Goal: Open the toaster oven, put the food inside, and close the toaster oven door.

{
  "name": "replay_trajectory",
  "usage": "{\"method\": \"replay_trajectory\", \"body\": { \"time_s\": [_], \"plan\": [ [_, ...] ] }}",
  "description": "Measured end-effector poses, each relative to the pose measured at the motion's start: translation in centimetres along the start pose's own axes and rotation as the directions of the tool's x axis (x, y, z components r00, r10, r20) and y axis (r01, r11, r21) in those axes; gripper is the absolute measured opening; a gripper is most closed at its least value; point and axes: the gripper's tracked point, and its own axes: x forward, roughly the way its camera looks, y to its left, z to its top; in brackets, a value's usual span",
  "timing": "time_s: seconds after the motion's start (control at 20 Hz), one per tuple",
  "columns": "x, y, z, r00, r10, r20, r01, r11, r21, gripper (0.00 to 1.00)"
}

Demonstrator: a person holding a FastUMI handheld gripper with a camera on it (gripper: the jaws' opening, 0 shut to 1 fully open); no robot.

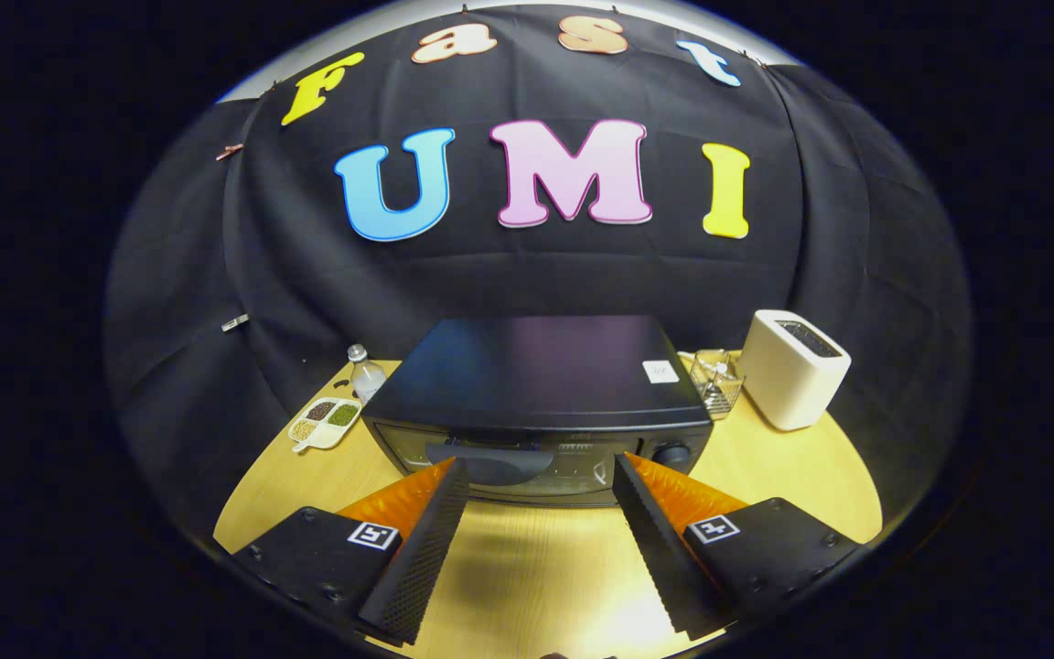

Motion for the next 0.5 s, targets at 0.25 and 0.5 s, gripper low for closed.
{"method": "replay_trajectory", "body": {
  "time_s": [0.25, 0.5],
  "plan": [
    [-4.1, -2.4, 5.9, 0.994, -0.011, 0.112, 0.011, 1.000, -0.001, 0.98],
    [-8.2, -4.8, 11.5, 0.972, -0.038, 0.231, 0.041, 0.999, -0.008, 0.98]
  ]
}}
